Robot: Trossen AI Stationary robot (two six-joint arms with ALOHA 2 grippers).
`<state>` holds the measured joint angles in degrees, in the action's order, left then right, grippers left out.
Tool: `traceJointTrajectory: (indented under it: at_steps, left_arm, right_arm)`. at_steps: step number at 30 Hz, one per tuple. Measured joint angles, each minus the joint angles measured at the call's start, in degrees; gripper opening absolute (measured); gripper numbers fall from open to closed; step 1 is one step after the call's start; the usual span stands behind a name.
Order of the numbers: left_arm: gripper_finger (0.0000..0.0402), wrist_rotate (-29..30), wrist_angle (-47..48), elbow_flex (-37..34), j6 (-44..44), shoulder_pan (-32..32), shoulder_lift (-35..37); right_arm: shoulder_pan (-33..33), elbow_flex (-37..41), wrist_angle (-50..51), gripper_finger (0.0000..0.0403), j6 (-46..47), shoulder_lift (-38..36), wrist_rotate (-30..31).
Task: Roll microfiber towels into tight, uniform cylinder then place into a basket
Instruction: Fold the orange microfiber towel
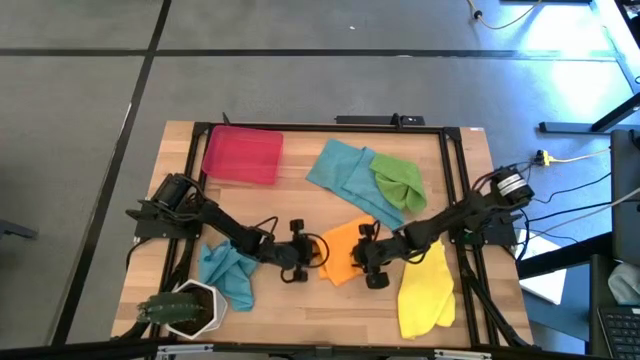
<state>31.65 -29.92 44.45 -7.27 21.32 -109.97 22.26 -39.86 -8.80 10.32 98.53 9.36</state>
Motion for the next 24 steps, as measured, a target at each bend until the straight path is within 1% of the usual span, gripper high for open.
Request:
traceJointTrajectory:
  at_steps: [4,7,8,11,15,21,24]
  left_arm:
    - [0.0112,6.5,0.0,0.0,-1.6,0.2,0.0]
    - [0.0108,11.6,1.3,0.0,-4.4,0.2,0.0]
    - [0.0107,12.5,1.7,0.0,-4.9,0.2,0.0]
    - [0.0106,13.0,2.5,0.0,-6.2,0.2,0.0]
    - [0.0106,11.5,3.8,0.0,-6.4,0.4,0.3]
    - [0.0106,10.5,8.9,0.0,-7.6,2.5,3.3]
    - [0.0106,10.4,11.7,0.0,-7.6,4.1,5.5]
  right_arm:
    - [0.0,-0.2,-1.0,0.0123,1.4,1.8,-0.7]
    - [0.0,-0.3,-1.4,0.011,1.7,2.6,-0.7]
    - [0.0,-0.3,-1.4,0.0107,1.7,2.7,-0.7]
    - [0.0,-0.2,-1.5,0.0104,1.6,2.7,-0.7]
    - [0.0,-0.2,-2.7,0.0108,1.6,2.7,-1.0]
    - [0.0,0.1,-3.5,0.0125,1.4,1.9,-1.6]
    - [0.1,0.2,-2.8,0.0134,1.2,0.0,-0.8]
